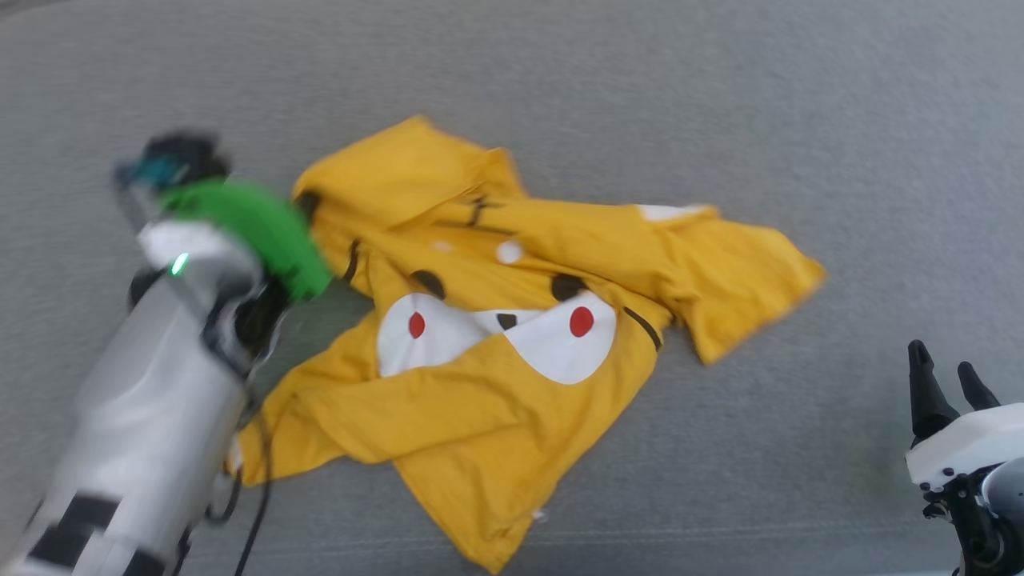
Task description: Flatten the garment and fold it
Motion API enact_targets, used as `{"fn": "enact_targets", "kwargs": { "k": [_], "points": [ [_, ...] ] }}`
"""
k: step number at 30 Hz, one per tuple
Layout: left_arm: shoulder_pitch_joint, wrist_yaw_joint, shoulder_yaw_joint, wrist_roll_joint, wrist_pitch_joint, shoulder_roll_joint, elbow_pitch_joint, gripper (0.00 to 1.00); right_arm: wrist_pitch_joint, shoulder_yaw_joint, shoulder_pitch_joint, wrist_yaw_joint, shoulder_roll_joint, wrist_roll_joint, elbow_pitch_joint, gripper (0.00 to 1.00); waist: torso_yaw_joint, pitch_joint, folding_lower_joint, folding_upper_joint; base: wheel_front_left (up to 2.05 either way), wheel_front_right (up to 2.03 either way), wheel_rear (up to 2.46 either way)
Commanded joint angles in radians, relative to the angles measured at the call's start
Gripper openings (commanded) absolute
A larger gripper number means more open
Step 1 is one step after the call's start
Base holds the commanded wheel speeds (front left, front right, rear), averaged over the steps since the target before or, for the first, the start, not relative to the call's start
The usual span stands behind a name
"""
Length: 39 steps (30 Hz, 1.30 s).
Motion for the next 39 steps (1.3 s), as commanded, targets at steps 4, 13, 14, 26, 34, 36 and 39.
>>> {"fn": "enact_targets", "kwargs": {
  "k": [4, 13, 14, 26, 34, 36, 39],
  "points": [
    [0.175, 0.049, 0.083, -0.083, -0.063, 0.040, 0.016, 0.00, 0.023, 0.003, -0.005, -0.001, 0.000, -0.017, -0.014, 1.00, 0.119, -0.081, -0.0001, 0.0000, 0.00, 0.00, 0.00],
    [0.444, 0.086, 0.135, -0.192, -0.087, -0.008, -0.017, 0.11, 0.046, 0.021, -0.005, -0.001, 0.000, -0.022, -0.018, 1.00, 0.183, -0.111, -0.0001, 0.0000, 0.00, 0.00, 0.00],
    [0.450, 0.089, 0.135, -0.189, -0.096, -0.009, -0.026, 0.78, 0.047, 0.021, -0.005, -0.001, 0.000, -0.023, -0.017, 1.00, 0.189, -0.115, -0.0001, 0.0000, 0.00, 0.00, 0.00],
    [0.281, 0.205, 0.066, 0.052, -0.136, 0.175, -0.303, 1.00, 0.055, 0.025, -0.008, -0.001, 0.000, -0.009, -0.013, 1.00, 0.194, -0.114, -0.0001, 0.0000, 0.00, 0.00, 0.00],
    [0.103, 0.145, -0.146, 0.142, 0.166, 0.161, -0.348, 1.00, 0.049, 0.027, -0.023, -0.001, 0.000, -0.008, -0.018, 1.00, 0.141, -0.069, -0.0001, 0.0000, 0.00, 0.00, 0.00],
    [0.090, 0.141, -0.190, 0.144, 0.258, 0.159, -0.313, 1.00, 0.046, 0.029, -0.025, -0.001, 0.000, -0.003, -0.014, 1.00, 0.126, -0.061, -0.0001, 0.0000, 0.00, 0.00, 0.00],
    [0.078, 0.145, -0.226, 0.153, 0.330, 0.161, -0.273, 1.00, 0.038, 0.028, -0.025, -0.001, 0.000, 0.000, -0.008, 1.00, 0.110, -0.050, -0.0001, 0.0000, 0.00, 0.00, 0.00]
  ]
}}
